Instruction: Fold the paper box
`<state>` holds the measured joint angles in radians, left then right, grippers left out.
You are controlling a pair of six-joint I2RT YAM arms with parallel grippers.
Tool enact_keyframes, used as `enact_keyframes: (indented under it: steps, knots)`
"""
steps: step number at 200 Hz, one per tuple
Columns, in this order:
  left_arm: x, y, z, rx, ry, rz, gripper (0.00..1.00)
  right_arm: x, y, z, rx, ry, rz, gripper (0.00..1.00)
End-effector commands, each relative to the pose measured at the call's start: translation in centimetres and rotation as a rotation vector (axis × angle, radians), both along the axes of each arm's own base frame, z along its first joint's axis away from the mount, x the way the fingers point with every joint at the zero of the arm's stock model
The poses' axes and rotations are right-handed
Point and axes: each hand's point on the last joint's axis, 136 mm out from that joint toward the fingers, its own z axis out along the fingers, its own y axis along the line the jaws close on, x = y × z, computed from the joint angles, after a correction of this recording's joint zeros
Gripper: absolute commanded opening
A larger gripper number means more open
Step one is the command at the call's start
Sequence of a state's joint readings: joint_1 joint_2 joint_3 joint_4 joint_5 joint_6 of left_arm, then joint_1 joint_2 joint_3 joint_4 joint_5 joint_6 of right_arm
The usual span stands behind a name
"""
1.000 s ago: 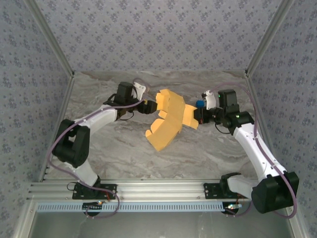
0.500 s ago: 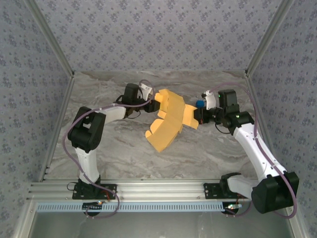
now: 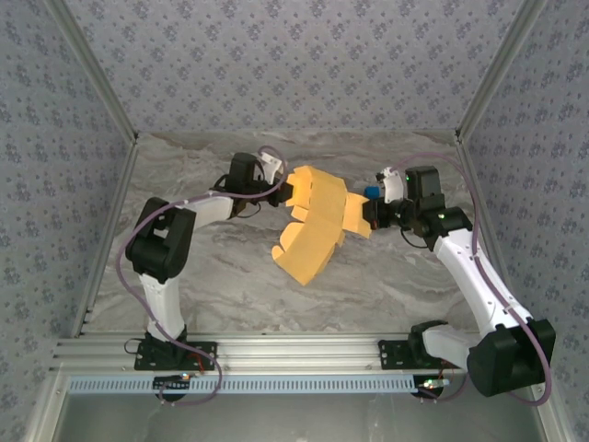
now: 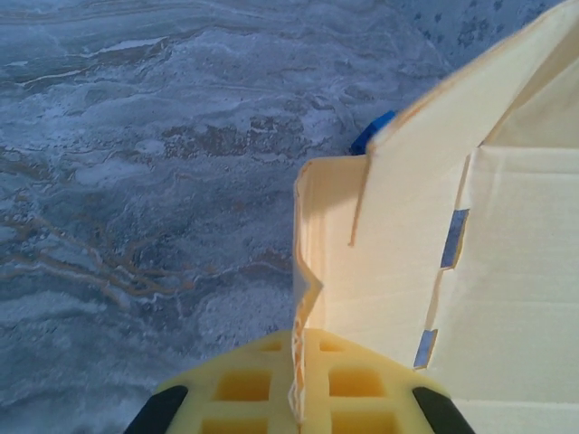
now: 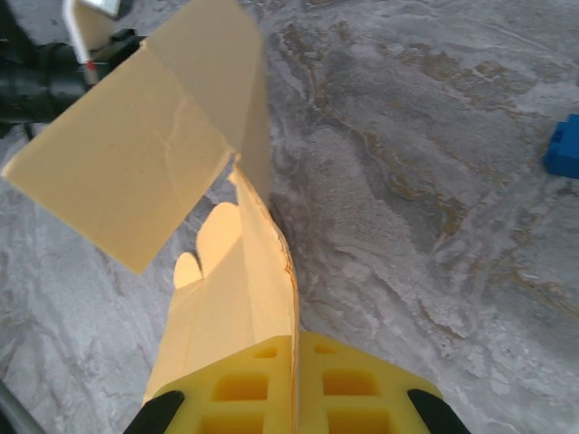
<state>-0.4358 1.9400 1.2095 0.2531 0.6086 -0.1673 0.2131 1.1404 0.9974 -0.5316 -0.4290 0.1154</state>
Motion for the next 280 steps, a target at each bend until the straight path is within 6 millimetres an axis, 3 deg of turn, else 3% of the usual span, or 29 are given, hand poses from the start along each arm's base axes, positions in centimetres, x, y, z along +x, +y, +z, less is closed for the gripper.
enact_keyframes:
  steps: [1,21,48,78,116,156,201,244,280]
  knots:
    - [-1.1,1.1,4.4,0.048,-0.071,-0.008,0.00,0.9,-1.5,1.5,-0.065,-0.072,-0.078,0.19]
    - [-2.5,2.3,5.8,0.116,-0.071,0.004,0.00,0.9,-1.8,2.6,-0.158,-0.143,-0.088,0.44]
    - [-4.5,3.9,7.7,0.206,-0.103,0.012,0.00,0.5,-0.9,5.6,-0.254,-0.294,-0.051,0.63]
    - [-6.0,4.7,8.9,0.258,-0.151,-0.016,0.00,0.2,0.7,8.9,-0.316,-0.437,0.017,0.76]
    - [-7.5,4.6,10.2,0.267,-0.232,-0.108,0.00,1.1,3.6,11.2,-0.303,-0.512,0.205,0.80]
    - [-8.8,4.8,11.9,0.209,-0.280,-0.183,0.00,2.9,5.7,8.8,-0.276,-0.482,0.462,0.79]
    - [-9.2,5.0,11.8,0.182,-0.285,-0.208,0.00,4.7,6.5,4.5,-0.270,-0.485,0.672,0.76]
    - [-9.2,4.9,11.9,0.171,-0.289,-0.216,0.00,6.5,6.3,3.1,-0.182,-0.500,0.735,0.71]
    - [-9.2,4.9,12.0,0.165,-0.294,-0.216,0.00,6.8,6.8,1.5,-0.116,-0.446,0.802,0.60]
